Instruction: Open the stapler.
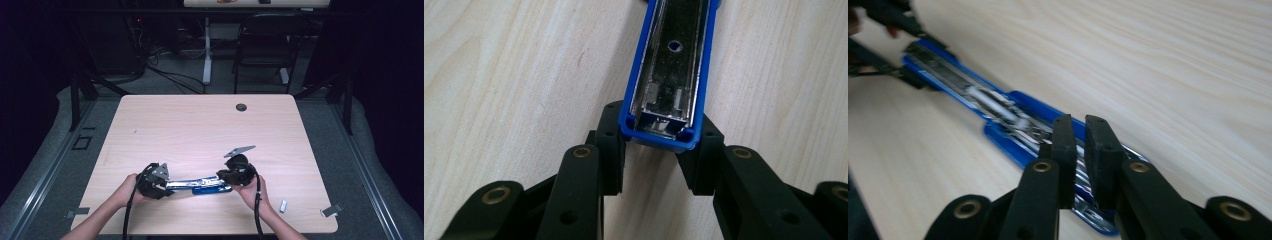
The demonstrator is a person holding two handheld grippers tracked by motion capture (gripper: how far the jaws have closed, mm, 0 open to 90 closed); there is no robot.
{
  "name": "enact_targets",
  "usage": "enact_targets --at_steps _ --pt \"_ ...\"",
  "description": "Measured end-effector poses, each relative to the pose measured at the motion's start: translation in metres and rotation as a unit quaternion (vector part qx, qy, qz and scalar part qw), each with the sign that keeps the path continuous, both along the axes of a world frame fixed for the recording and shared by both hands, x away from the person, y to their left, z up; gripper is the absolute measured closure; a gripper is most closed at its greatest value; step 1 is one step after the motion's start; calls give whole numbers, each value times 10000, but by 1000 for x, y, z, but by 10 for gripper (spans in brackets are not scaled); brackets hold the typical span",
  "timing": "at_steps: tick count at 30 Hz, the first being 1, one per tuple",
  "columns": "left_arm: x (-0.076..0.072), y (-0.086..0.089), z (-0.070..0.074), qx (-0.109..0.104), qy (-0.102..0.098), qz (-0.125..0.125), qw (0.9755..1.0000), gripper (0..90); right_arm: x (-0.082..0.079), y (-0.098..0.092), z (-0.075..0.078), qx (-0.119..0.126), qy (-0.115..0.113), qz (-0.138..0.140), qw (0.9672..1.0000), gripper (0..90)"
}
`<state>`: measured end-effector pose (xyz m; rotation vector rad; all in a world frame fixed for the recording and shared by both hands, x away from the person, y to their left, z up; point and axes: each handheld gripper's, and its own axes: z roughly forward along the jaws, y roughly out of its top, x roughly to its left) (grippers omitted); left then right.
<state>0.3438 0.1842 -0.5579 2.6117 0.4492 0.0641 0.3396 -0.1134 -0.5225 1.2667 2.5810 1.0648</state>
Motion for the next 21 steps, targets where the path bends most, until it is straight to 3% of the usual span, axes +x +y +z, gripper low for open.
enact_targets --at_steps 4,7,13,21 --pt "0 0 0 -16 -4 -8 10000 668 0 30 -11 -62 86 431 9990 900" --pt "0 1 0 -19 -7 -12 10000 667 1 45 -18 -6 67 529 9986 900" --pt "1 1 0 -53 2 -17 10000 667 3 61 -20 165 6 694 9974 900" --pt "1 1 -1 -21 22 8 10000 665 6 78 -20 207 140 898 9956 900"
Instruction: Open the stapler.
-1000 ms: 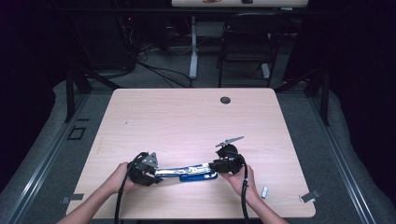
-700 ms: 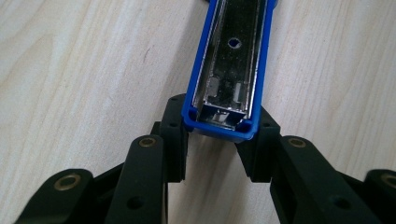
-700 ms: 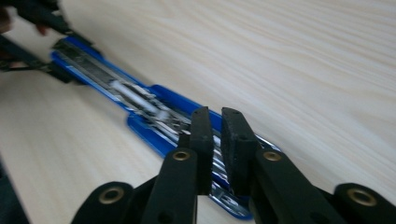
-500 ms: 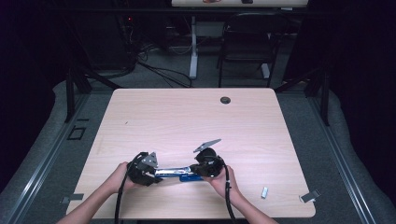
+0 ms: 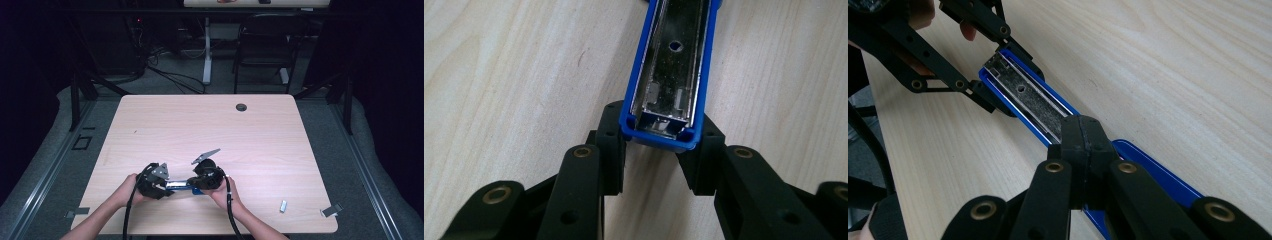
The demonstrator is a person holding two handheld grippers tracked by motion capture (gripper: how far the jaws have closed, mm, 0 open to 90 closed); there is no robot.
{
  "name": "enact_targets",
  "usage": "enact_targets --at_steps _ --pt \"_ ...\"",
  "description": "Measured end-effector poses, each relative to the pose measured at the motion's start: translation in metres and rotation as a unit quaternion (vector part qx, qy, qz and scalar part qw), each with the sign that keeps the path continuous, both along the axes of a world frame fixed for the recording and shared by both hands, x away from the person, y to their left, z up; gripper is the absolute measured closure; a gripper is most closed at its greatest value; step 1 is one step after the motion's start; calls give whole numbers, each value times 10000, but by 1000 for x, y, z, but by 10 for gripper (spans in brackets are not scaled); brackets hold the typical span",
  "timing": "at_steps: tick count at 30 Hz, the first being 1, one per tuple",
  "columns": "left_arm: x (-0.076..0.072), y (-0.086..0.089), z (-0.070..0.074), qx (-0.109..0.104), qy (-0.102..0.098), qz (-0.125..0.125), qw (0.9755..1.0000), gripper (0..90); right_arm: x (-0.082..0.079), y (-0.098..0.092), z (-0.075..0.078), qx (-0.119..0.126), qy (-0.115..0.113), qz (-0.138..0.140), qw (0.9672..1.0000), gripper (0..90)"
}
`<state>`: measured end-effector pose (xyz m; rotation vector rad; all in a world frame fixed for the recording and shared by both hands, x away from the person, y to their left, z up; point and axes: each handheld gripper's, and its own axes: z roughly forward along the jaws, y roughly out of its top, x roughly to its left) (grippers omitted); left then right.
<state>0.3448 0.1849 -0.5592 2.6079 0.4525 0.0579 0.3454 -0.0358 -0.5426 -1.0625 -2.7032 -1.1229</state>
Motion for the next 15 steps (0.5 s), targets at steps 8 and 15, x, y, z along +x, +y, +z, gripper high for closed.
enact_targets --at_steps 8,15 --pt "2 2 6 -197 75 145 9997 563 3 0 -3 5 168 -35 9999 900" --pt "-1 6 15 -539 -124 157 9983 538 3 0 -3 36 181 -34 9998 900"
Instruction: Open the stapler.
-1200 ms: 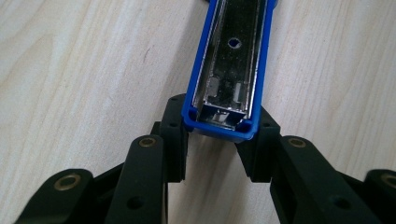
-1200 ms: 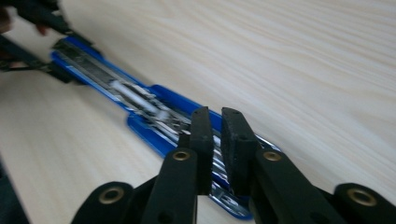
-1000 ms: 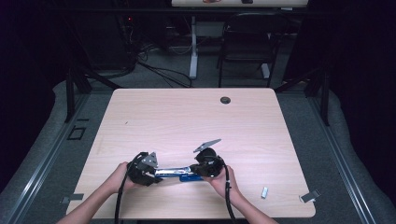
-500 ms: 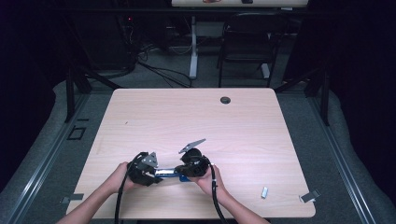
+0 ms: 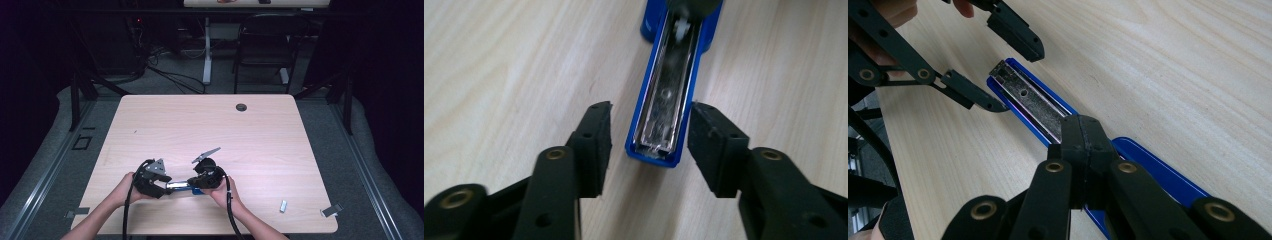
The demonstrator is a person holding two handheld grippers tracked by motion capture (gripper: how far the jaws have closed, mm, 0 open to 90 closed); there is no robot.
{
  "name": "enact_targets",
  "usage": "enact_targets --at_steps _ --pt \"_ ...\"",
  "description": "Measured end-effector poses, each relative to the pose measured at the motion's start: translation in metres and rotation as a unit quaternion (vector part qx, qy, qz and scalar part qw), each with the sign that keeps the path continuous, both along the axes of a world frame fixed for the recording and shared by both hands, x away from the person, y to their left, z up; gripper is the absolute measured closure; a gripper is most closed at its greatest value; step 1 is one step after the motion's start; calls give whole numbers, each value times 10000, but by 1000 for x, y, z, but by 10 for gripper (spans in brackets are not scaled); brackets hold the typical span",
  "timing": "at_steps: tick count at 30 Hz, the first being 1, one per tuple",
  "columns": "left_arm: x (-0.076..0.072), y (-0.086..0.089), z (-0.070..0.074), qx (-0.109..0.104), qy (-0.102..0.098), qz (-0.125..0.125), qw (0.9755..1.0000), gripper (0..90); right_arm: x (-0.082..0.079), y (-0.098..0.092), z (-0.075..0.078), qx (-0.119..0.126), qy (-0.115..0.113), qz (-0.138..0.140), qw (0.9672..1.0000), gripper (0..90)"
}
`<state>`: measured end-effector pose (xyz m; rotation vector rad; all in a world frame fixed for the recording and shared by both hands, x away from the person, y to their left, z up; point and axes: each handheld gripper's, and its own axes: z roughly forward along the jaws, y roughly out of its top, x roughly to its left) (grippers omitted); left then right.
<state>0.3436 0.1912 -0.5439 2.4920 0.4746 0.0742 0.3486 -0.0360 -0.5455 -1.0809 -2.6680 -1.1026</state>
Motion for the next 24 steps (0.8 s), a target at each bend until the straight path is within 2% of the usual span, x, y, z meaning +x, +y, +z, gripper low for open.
enact_targets --at_steps 1,2,4,6,11,14,19,22,24 --pt "-1 1 5 -145 -89 -16 9999 560 0 0 0 -31 -16 1 10000 900" --pt "-2 2 8 -159 -195 47 9997 574 0 0 0 -32 -21 0 10000 900" --pt "-3 6 10 -396 -267 10 9989 638 0 0 0 -17 -8 2 10000 900" --pt "-4 7 11 -488 -340 8 9982 691 0 0 0 18 9 -16 10000 900" --pt "-7 4 9 -402 -430 -115 9982 816 0 0 0 -1 1 -6 10000 900" --pt "-8 1 8 -399 -408 -258 9980 898 0 0 0 4 8 -8 10000 900" --pt "-7 -2 6 -258 -447 -191 9985 900 1 -2 0 -44 31 16 10000 900" --pt "-7 -2 5 -332 -413 -211 9984 900 0 -5 -1 39 81 10 10000 871" --pt "-7 -2 5 -338 -389 -171 9985 900 -2 -9 1 -31 35 -29 10000 872"
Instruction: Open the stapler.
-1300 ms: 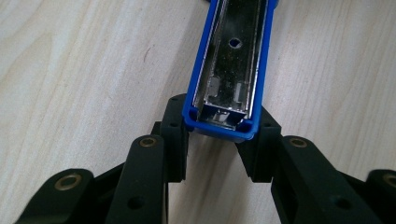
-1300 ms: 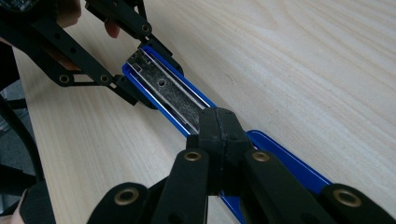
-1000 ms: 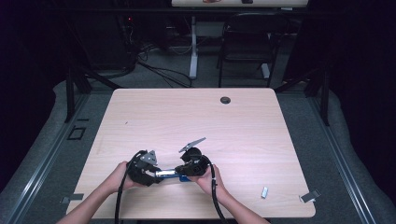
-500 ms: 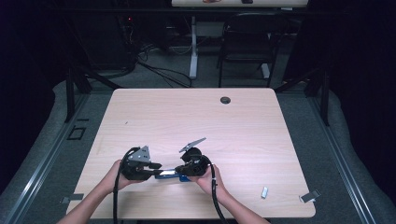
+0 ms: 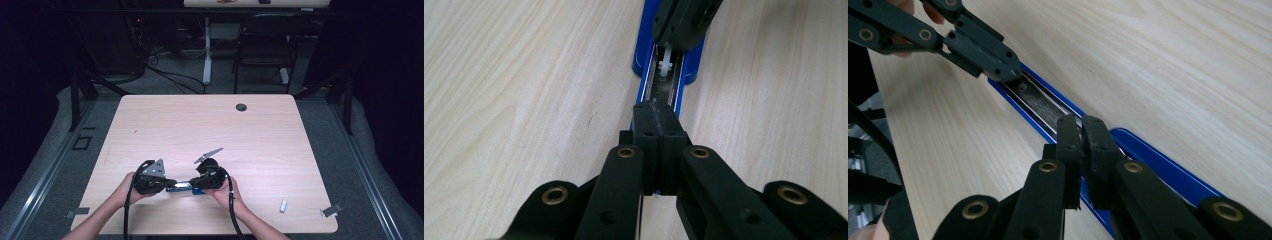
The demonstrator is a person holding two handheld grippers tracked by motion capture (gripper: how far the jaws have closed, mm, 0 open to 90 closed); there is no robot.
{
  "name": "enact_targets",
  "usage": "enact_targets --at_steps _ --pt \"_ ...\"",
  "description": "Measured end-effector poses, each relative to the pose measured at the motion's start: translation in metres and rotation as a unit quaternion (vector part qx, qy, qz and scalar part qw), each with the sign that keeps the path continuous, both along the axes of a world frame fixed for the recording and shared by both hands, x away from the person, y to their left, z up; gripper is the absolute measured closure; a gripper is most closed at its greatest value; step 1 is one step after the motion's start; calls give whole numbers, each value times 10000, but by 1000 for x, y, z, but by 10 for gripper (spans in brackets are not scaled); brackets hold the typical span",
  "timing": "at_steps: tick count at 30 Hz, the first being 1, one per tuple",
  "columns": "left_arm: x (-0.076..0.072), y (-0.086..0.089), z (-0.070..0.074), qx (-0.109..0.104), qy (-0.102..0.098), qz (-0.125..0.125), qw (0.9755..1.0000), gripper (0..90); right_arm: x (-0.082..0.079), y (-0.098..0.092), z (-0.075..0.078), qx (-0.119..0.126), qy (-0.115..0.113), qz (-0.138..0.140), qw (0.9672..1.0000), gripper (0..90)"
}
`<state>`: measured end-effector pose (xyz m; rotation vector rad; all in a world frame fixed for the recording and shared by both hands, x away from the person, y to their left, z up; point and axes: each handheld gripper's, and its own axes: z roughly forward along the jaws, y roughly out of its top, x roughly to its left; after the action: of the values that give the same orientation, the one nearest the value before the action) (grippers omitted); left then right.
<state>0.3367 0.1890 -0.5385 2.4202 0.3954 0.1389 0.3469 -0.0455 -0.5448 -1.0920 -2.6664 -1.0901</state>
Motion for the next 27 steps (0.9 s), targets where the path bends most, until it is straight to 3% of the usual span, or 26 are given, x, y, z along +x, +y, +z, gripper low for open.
enact_targets --at_steps 7,17,27 --pt "0 0 -1 -80 47 58 9999 900 -4 -36 14 -19 -201 -253 9995 825" --pt "1 -1 -1 -113 62 75 9999 900 -9 -92 36 -139 -425 -770 9960 749" --pt "1 -5 0 -45 107 162 9998 900 -20 -137 39 -465 -427 -1146 9914 681"
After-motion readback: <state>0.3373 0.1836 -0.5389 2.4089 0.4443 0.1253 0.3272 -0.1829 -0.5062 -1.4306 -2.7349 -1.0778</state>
